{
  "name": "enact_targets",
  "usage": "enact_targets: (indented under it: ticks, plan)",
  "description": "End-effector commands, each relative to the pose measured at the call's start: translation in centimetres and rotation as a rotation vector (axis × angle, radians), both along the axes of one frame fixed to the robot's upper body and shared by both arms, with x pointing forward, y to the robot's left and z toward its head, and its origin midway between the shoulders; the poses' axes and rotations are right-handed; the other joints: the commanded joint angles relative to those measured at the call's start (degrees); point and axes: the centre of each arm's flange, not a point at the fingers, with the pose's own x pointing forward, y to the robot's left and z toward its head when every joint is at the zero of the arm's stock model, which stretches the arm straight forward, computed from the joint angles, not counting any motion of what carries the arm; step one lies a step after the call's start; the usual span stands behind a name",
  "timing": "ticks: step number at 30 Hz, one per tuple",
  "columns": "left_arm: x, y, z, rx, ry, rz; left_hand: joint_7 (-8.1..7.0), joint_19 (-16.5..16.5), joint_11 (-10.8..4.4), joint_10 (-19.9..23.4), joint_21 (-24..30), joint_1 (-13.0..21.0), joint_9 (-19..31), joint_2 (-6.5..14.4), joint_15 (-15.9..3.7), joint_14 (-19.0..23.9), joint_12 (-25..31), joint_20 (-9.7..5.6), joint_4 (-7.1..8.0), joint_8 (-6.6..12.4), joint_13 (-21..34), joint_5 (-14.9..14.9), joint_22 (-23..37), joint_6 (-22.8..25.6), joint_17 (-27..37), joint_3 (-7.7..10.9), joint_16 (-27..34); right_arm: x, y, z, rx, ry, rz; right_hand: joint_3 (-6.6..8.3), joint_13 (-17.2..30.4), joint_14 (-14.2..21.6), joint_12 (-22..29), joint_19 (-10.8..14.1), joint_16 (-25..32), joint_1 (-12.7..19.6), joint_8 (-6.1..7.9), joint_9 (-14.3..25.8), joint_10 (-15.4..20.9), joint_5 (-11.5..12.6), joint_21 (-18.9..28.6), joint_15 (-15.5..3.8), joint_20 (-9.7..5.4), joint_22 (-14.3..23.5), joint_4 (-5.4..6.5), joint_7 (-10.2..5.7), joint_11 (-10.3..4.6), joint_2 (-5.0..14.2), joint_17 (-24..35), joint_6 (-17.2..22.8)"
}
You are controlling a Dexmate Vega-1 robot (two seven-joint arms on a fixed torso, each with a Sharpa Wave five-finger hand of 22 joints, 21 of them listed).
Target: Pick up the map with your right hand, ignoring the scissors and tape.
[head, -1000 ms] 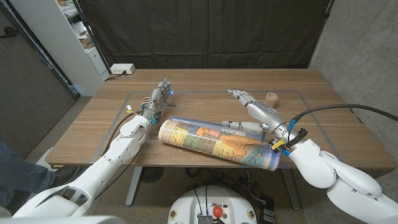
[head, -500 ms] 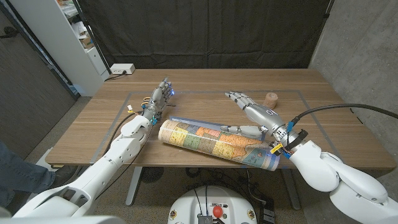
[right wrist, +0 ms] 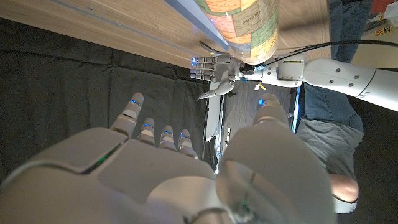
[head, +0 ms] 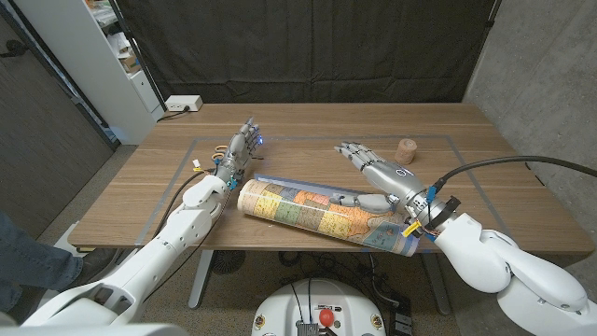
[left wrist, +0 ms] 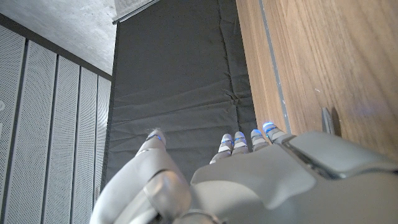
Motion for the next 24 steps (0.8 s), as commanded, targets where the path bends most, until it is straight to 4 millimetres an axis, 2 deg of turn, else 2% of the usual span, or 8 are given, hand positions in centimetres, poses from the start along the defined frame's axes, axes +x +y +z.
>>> enact_targets:
  ticks: [1,24]
  plan:
    - [-0.3,0.1,-0.3,-0.008,-0.005,0.001,0.08,-4.78,-0.02,0.42,-0.3,0.22,0.11,0.45,0.28,0.01,0.14,0.51,-0.17,0.02,0.12,0.07,0.32,0.29,0.3,0.02,-0.23,-0.8,1.0,-0.6,-0.072,0.023,-0.009,-0.13,0.32,-0.88,0.15,-0.4,-0.09,0.73,0.13,0.12,-0.84,0.61,-0.49,0.18,0.67,0.21,-0.3,-0.2,0.08,-0.05,0.09,-0.76]
    - [0.2,-0.7,-0.2,-0.012,0.0,-0.022,0.27,-4.87,0.16,0.49,-0.89,0.16,0.12,0.66,0.44,-0.38,0.11,0.58,-0.4,0.01,0.13,0.05,0.35,0.49,0.31,-0.03,-0.37,-1.4,2.1,-1.9,-0.101,-0.026,-0.102,-0.31,0.34,-2.96,-0.06,-2.1,-0.38,1.85,-0.15,0.12,-3.41,1.71,-2.27,0.54,0.78,0.26,-0.77,0.12,0.39,0.04,0.07,-2.89]
